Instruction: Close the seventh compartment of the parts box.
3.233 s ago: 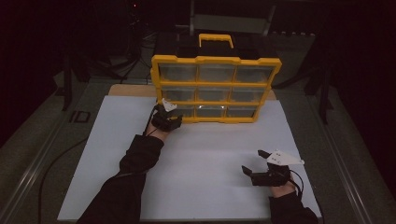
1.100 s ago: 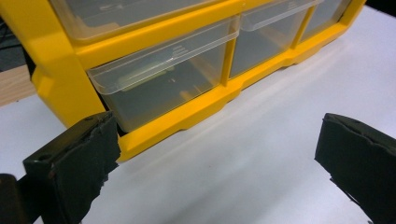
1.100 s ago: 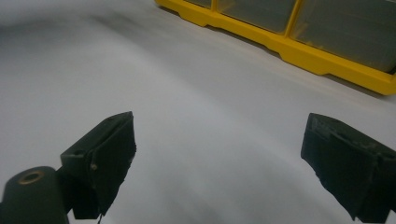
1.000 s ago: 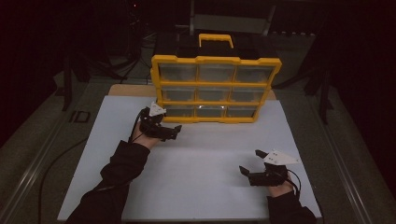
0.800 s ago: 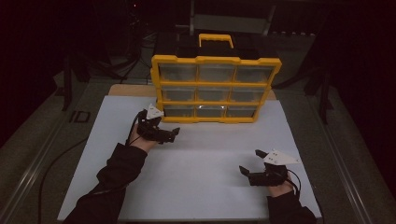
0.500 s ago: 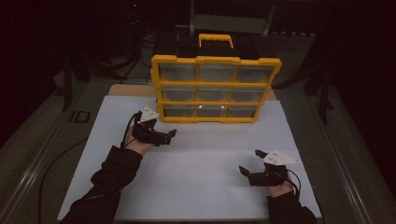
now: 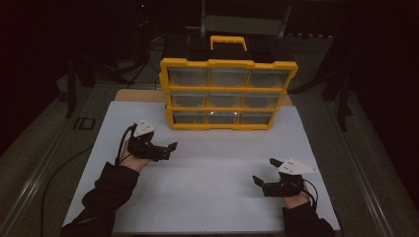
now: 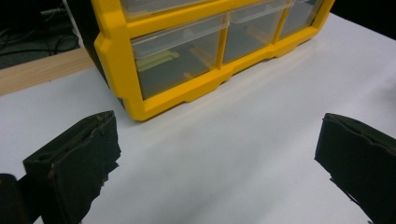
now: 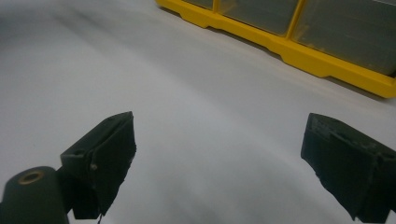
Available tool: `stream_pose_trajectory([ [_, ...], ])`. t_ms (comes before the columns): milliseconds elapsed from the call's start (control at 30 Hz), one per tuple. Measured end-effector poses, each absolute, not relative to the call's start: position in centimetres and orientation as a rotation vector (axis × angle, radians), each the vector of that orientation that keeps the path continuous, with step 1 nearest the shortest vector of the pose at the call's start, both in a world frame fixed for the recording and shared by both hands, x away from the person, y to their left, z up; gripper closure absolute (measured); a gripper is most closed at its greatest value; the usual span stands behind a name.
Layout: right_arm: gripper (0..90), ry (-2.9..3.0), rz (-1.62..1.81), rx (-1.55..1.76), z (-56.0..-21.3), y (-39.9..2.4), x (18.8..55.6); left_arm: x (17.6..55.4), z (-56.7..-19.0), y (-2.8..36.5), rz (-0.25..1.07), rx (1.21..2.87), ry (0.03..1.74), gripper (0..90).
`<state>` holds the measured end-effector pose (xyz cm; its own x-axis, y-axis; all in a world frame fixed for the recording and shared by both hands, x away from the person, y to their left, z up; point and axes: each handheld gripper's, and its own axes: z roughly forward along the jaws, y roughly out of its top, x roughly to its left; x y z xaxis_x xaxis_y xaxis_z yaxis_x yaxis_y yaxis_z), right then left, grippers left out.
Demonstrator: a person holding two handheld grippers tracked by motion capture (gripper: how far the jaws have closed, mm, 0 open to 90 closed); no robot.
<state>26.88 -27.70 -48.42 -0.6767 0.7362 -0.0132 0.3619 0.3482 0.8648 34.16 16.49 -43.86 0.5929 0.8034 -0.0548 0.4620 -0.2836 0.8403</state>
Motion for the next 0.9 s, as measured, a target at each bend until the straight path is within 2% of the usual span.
stream_pose_trajectory([
  [900,10.1,2.223,1.267,0.954,-48.4,-27.4,26.9,29.2,-43.8,20.0,0.512,1.88,1.006,0.0],
])
